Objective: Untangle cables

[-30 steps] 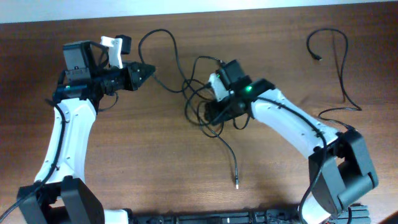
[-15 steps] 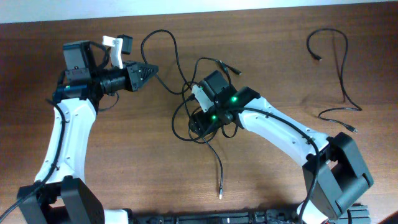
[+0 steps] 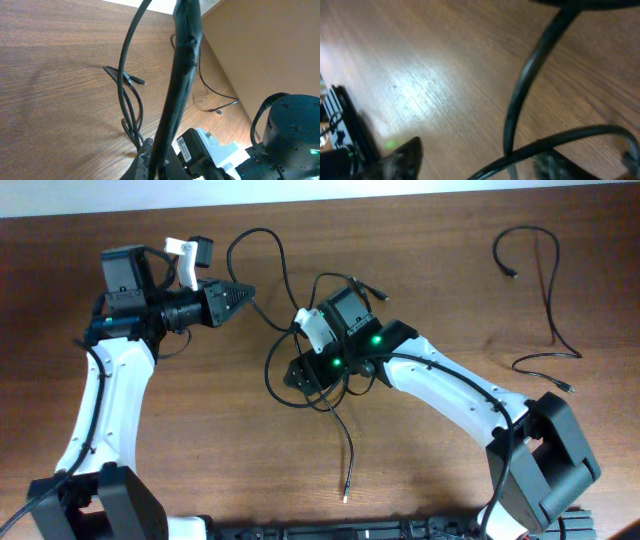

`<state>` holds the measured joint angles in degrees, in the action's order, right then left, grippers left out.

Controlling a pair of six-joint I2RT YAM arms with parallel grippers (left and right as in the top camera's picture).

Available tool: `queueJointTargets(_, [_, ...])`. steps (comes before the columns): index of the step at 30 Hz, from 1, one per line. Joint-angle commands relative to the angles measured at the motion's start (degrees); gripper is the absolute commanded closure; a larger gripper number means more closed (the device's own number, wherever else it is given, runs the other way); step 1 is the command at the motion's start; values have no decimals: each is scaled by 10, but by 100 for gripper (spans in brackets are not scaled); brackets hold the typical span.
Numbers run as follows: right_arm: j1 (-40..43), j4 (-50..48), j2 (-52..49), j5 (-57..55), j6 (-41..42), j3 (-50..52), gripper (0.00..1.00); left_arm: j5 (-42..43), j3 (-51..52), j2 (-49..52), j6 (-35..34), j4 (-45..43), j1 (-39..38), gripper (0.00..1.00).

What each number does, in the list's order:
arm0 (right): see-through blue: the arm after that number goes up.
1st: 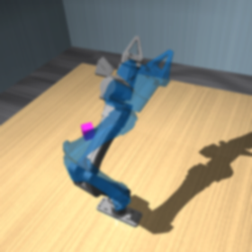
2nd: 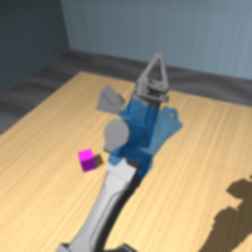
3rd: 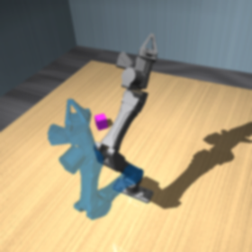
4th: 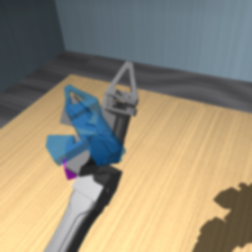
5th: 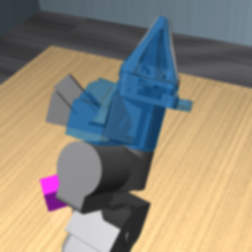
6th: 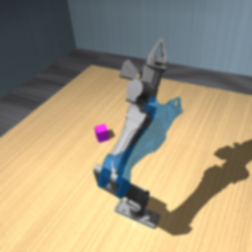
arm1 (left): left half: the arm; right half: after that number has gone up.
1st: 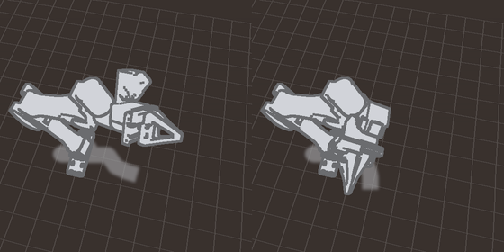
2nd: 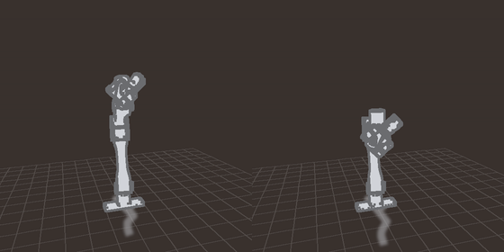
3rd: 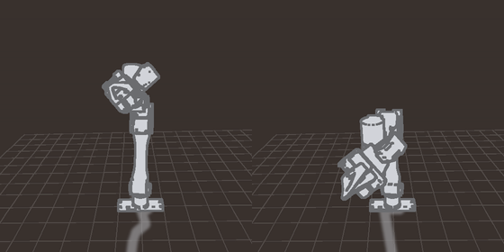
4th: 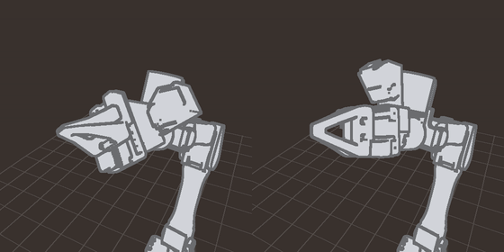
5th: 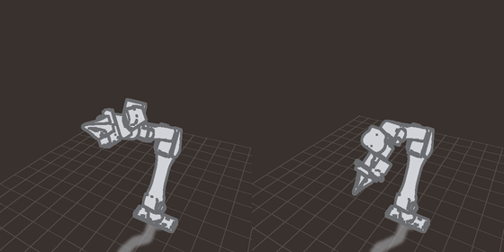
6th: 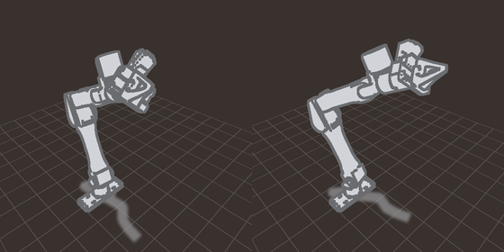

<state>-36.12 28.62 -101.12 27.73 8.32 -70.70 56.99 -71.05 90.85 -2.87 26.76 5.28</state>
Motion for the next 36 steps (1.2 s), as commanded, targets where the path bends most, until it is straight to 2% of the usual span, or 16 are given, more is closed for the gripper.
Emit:
queueJointTargets(1, [-4, -2, -11, -38, -5, 4, 40, 7, -5, -14, -1, -1, 1, 100])
queueJointTargets(3, [-4, -3, -39, -42, -4, 4, 41, 7, -5, -14, -1, -1, 1, 100])
queueJointTargets(4, [-4, -4, -54, -42, -3, 4, 47, 6, -5, -14, -1, -1, 1, 100])
queueJointTargets(5, [-4, -4, -67, -42, -3, 4, 62, 6, -5, -14, -1, -1, 1, 100])
queueJointTargets(6, [-3, -4, -77, -42, -3, 4, 83, 6, -5, -14, -1, -1, 1, 100])
queueJointTargets(7, [-1, -4, -79, -40, -3, 4, 92, -1, -5, -14, -1, 1, 1, 100])
queueJointTargets(8, [3, -3, -78, -41, -3, 3, 96, -30, -5, -14, -1, 7, 1, 100])
queueJointTargets(9, [10, 0, -73, -48, -4, 3, 96, -54, -5, -14, -1, 12, 2, 100])
queueJointTargets(12, [74, 63, -34, -143, -3, 3, 96, -213, -5, -14, -2, 53, 38, 100])
queueJointTargets(16, [228, 119, 24, -194, -3, 3, 96, -219, -5, -14, -2, 71, 157, 100])
queueJointTargets(21, [332, 124, 30, -177, -3, 3, 96, -219, -5, -14, -4, 85, 243, 100])
queueJointTargets(27, [362, 128, 30, -180, -3, 3, 96, -220, -5, -14, -17, 94, 285, 100])
queueJointTargets(29, [362, 128, 30, -219, 13, 3, 96, -238, -5, -14, -18, 94, 285, 100])
queueJointTargets(33, [362, 132, 30, -332, 62, 3, 96, -315, -5, -14, -30, 105, 285, 100])
queueJointTargets(36, [362, 140, 30, -388, 113, 3, 96, -426, -5, -14, -83, 129, 285, 100])
